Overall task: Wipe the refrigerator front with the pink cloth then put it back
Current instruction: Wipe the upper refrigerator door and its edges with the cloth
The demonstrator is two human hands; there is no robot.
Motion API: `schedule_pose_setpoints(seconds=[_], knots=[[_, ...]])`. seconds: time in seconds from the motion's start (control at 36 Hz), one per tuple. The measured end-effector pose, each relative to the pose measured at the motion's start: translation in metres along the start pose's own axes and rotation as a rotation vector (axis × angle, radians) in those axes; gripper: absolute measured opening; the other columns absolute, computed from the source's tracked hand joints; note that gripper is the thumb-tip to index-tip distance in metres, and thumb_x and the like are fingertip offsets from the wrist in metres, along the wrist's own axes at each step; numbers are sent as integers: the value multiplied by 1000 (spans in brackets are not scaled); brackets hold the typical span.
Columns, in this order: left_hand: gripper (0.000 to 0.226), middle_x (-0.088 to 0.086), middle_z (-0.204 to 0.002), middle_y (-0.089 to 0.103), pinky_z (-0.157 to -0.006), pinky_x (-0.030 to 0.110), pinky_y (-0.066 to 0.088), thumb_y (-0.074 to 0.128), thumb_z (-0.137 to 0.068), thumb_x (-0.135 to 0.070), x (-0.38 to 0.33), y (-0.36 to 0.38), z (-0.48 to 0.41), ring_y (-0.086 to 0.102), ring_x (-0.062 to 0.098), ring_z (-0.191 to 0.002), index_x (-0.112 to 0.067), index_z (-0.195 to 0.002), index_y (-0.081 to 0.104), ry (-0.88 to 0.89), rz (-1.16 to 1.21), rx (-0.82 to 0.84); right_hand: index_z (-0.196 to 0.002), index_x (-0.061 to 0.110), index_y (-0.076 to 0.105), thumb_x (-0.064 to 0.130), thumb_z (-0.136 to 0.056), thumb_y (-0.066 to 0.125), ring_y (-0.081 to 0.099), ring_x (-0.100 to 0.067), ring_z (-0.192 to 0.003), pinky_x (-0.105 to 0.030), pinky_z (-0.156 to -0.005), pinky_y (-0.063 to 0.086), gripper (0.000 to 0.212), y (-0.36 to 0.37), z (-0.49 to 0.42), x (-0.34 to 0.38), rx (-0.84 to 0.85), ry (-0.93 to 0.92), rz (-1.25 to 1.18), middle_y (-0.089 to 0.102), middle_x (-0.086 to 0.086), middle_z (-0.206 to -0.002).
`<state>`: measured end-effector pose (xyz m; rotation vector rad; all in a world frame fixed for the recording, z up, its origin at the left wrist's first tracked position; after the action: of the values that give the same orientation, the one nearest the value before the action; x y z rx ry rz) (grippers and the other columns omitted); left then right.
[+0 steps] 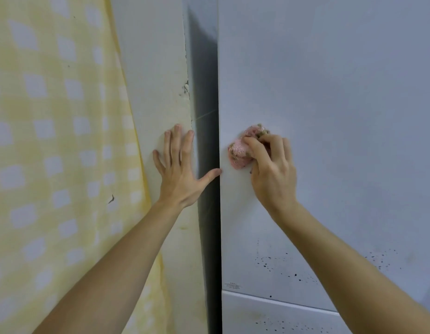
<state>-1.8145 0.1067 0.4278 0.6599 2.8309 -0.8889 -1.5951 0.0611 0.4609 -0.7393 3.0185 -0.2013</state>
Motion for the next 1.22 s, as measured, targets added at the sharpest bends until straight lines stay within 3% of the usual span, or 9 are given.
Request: schedule_pose_setpoints(seconds=[0.08, 0.22, 0.36, 0.53, 0.61, 0.83, 1.0, 1.14, 1.22], knots=[[101, -2, -174, -16, -123, 70, -2, 51, -92, -74, 3, 0, 0, -18, 23, -161, -32, -166, -4, 20, 2, -10, -113, 10, 78, -1, -104, 48, 55, -26, -96, -33, -68, 49, 34, 13, 40, 10, 30, -68, 8, 69, -13, -106], [90, 1, -176, -8, -123, 70, 1, 52, -97, -62, 7, -2, 0, -14, 22, -162, -30, -167, 5, 30, -14, -22, -121, 4, 73, 2, -102, 58, 61, -29, -102, -39, -77, 54, 25, 32, 147, 22, 361, -288, -135, 69, -13, -113], [88, 0, -176, -6, -124, 69, 5, 54, -97, -56, 8, -7, 1, -13, 21, -162, -30, -167, 7, 41, -48, -13, -131, 6, 66, 1, -48, 95, 58, -26, -113, -35, -83, 60, 88, 36, 195, 10, 751, -389, -56, 61, -6, -123], [92, 4, -176, -8, -124, 68, -1, 58, -96, -57, 1, -4, 4, -13, 23, -162, -31, -167, 6, 50, -66, -24, -111, 6, 75, -6, -82, 62, 64, -29, -92, -34, -76, 45, 34, 8, 147, 1, 508, -365, -97, 68, -7, -109], [93, 7, -176, -5, -125, 67, -1, 60, -96, -57, -6, 1, 5, -11, 27, -162, -30, -167, 5, 95, -90, -37, -99, 12, 75, -5, -89, 70, 63, -31, -92, -39, -74, 48, 20, -6, 94, -15, 318, -238, -56, 68, -8, -111], [92, 6, -176, -2, -127, 63, 4, 54, -95, -59, -8, 4, 5, -6, 28, -162, -30, -166, 5, 67, -79, -64, -116, 8, 76, -11, -93, 53, 55, -26, -101, -31, -76, 47, 38, -4, 33, -3, 58, -47, 51, 70, -13, -113], [92, 5, -176, -2, -127, 62, 4, 55, -95, -57, -8, 3, 5, -7, 27, -162, -30, -166, 4, 60, -72, -62, -123, 4, 72, 1, -97, 67, 63, -28, -101, -35, -79, 52, 27, 28, 136, 18, 336, -294, -82, 69, -11, -114], [91, 4, -176, -3, -128, 60, 3, 57, -95, -54, -11, -3, 7, -8, 25, -162, -29, -166, 6, 62, -64, -47, -130, 9, 68, 5, -52, 92, 57, -23, -108, -33, -81, 58, 82, 33, 195, 9, 835, -434, -9, 59, -3, -120], [87, 7, -176, 1, -127, 61, 6, 55, -96, -50, -13, -8, 8, -5, 27, -163, -27, -166, 9, 79, -90, -59, -115, 11, 75, 7, -70, 74, 61, -25, -96, -34, -76, 54, 45, 19, 174, 5, 777, -447, -34, 62, -3, -112]])
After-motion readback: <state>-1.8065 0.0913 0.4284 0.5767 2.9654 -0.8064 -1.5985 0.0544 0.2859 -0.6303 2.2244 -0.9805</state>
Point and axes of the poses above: each hand's wrist, its own z-axis away from the middle knuckle, its own y-axis out of the palm, x = y × z, the point moved 3 cm from there along -z, towards the middle knuckle
